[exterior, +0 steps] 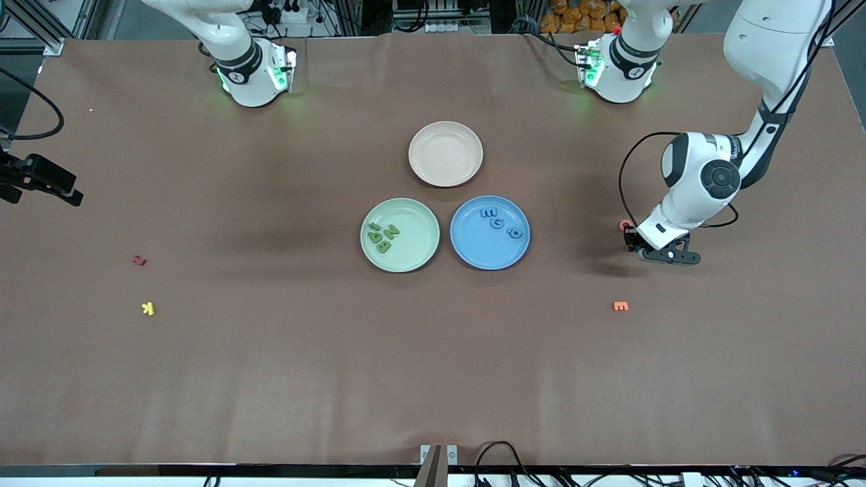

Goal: Sort letters by color into matching plates
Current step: 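Carry the X with the left gripper over the blue plate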

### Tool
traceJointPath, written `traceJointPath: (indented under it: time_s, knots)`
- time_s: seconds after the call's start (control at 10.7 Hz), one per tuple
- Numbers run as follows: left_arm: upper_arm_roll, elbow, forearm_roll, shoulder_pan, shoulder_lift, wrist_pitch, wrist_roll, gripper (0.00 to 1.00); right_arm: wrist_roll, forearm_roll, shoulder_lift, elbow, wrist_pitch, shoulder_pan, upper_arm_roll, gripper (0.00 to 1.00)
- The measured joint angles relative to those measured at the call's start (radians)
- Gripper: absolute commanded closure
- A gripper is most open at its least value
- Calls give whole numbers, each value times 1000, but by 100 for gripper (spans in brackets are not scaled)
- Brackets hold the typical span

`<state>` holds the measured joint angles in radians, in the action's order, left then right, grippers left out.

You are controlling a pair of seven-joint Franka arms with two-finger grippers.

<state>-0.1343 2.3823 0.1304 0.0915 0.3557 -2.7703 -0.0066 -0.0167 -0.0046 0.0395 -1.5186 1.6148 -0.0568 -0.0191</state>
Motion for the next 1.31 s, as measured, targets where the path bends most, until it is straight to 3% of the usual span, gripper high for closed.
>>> traceJointPath:
  time_s: [0.28, 0.56, 1.31]
  knots:
    - [-1, -17, 0, -16, 0, 13, 31, 100, 0, 0, 0, 0, 0, 0, 0, 0]
    - [-14, -64, 0, -43, -8, 119, 31, 100, 0, 0, 0, 0, 0, 1, 0, 0]
    - [-232, -165, -7, -67, -22, 355, -195, 100, 0, 0, 0, 0, 0, 3, 0, 0]
